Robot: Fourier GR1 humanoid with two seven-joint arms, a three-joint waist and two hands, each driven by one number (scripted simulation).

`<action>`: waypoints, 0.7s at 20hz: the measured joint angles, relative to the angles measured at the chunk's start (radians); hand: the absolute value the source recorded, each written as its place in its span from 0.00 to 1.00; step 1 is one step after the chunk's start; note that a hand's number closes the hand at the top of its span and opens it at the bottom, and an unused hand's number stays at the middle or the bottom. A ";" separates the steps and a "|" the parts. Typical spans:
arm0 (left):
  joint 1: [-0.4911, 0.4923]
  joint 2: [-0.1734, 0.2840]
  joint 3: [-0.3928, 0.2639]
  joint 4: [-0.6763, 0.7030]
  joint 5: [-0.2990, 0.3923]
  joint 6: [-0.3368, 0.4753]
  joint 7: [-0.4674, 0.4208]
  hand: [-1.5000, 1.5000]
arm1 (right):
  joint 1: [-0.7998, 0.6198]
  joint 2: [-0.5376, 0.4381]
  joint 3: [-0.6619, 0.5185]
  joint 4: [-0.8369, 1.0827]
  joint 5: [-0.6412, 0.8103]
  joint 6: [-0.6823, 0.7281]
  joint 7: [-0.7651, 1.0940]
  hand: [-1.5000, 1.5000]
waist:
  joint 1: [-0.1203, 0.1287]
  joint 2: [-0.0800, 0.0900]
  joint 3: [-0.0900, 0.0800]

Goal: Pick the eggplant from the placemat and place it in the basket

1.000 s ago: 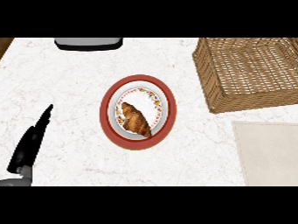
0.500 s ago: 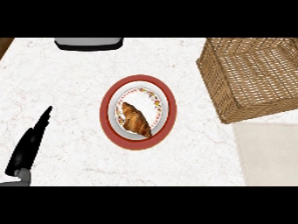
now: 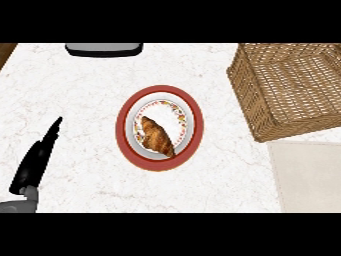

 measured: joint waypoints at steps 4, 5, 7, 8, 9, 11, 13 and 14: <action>0.004 0.004 0.010 -0.006 0.004 -0.010 -0.002 0.50 | -0.047 0.007 0.031 -0.035 -0.049 0.049 0.091 1.00 | 0.002 0.000 0.000; -0.001 0.001 0.010 -0.003 0.004 -0.012 0.002 0.50 | -0.066 0.008 0.044 -0.038 -0.059 0.057 0.116 1.00 | 0.002 0.001 0.000; -0.006 0.005 0.015 0.008 0.005 -0.019 -0.009 0.50 | -0.101 0.018 0.078 -0.024 -0.066 0.056 0.139 1.00 | 0.006 0.001 0.000; -0.006 0.004 0.017 0.015 0.005 -0.018 -0.017 0.50 | -0.128 0.019 0.098 -0.020 -0.074 0.062 0.164 1.00 | 0.007 0.002 0.000; -0.004 0.002 0.017 0.024 0.001 -0.015 -0.025 0.50 | -0.141 0.032 0.117 -0.032 -0.078 0.061 0.187 1.00 | 0.007 0.002 0.000; -0.005 -0.015 0.006 0.024 -0.011 -0.002 -0.025 0.50 | -0.175 0.056 0.162 -0.027 -0.075 0.051 0.210 1.00 | 0.009 0.002 0.001; -0.007 -0.016 0.005 0.011 -0.017 -0.002 -0.009 0.50 | -0.206 0.073 0.199 -0.034 -0.078 0.051 0.243 1.00 | 0.008 0.002 0.001; -0.007 -0.009 0.010 0.009 -0.013 -0.011 -0.009 0.50 | -0.233 0.077 0.223 -0.021 -0.071 0.048 0.254 1.00 | 0.010 0.002 0.001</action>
